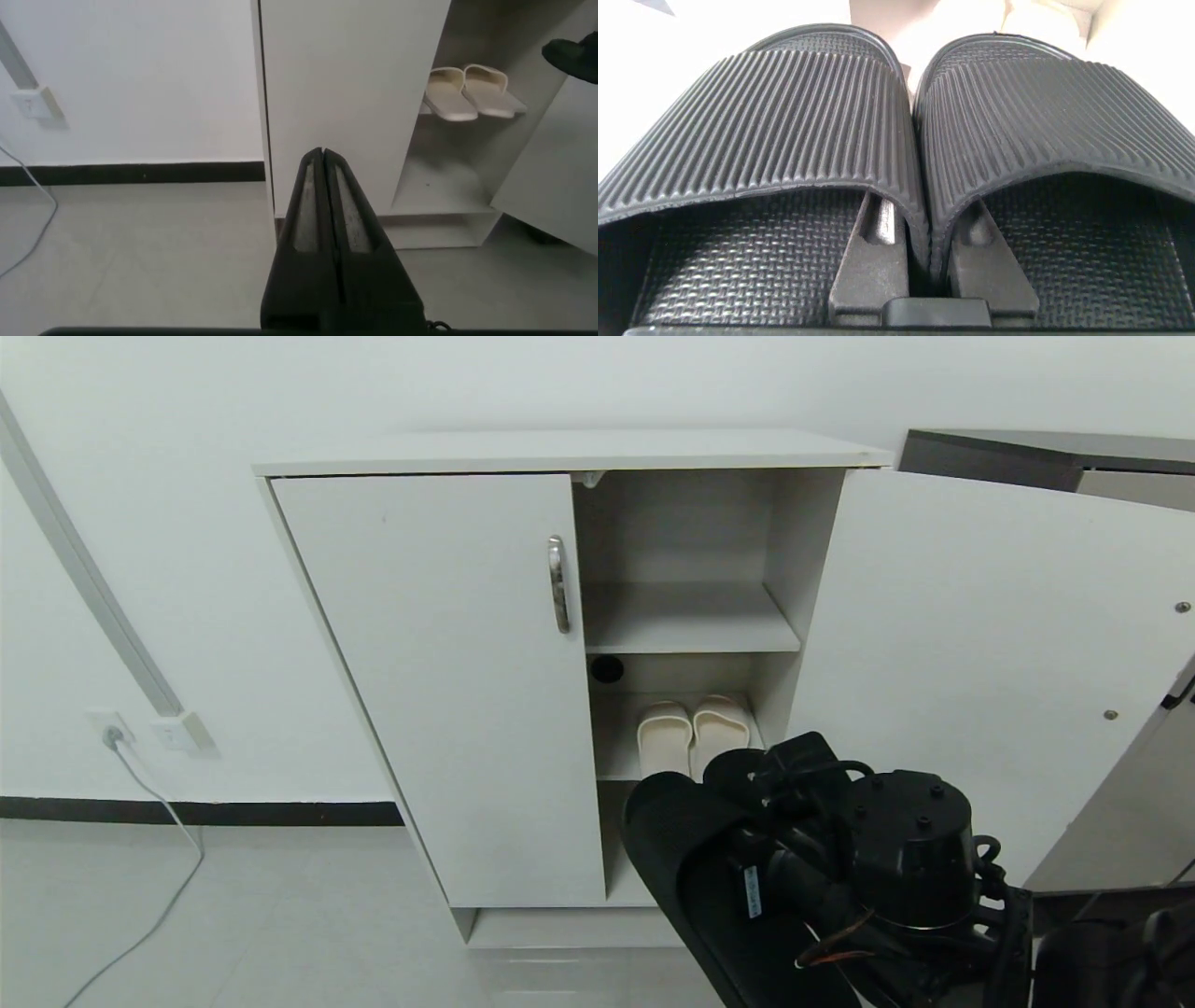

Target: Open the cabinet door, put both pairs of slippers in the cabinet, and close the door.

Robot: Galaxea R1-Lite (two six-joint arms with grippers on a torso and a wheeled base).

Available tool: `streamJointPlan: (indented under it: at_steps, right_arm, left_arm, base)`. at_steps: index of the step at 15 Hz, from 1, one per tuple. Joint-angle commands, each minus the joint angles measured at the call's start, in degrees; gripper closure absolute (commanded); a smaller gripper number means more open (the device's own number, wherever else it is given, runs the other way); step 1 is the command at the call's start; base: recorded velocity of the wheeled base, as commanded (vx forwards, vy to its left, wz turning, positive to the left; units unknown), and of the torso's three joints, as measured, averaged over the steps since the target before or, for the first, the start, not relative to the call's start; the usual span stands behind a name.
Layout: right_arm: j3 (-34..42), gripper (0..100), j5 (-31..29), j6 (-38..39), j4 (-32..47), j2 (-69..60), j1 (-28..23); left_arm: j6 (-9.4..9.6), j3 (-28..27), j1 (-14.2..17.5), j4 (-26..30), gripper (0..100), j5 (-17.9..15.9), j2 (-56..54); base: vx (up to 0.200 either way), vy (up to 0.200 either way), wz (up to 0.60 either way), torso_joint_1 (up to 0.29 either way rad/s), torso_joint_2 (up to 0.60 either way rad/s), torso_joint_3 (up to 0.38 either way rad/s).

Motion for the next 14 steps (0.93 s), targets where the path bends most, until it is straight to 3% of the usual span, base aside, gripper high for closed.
streamJointPlan:
  at_steps: [1, 3, 5, 10, 14]
  right_arm:
    - [-0.25, 100, -0.06, -0.42, -0.02, 0.25, 0.47]
    - [-5.17, 100, -3.75, -1.39, 1.38, 1.84, 2.14]
    - [-15.63, 100, -15.0, -0.51, 8.41, 5.53, 2.93]
    - [-39.97, 100, -22.64, 9.25, 34.78, 6.41, 4.16]
    - [-43.93, 100, -23.52, 9.42, 37.77, 6.49, 3.63]
  left_arm:
    - [0.0, 0.0, 0.02, 0.0, 100, 0.02, 0.07]
    - [0.0, 0.0, 0.02, 0.0, 100, 0.02, 0.07]
    - [0.08, 0.0, 0.02, 0.0, 100, 0.02, 0.07]
    - [0.08, 0.0, 0.02, 0.0, 100, 0.02, 0.07]
    - [0.0, 0.0, 0.02, 0.0, 100, 0.02, 0.07]
  base:
    - [0.0, 0.0, 0.0, 0.002, 0.07, 0.036]
    - [0.0, 0.0, 0.0, 0.0, 0.0, 0.0]
    - [0.0, 0.0, 0.0, 0.0, 0.0, 0.0]
    - [0.0, 0.0, 0.0, 0.0, 0.0, 0.0]
    - [0.0, 0.0, 0.0, 0.0, 0.0, 0.0]
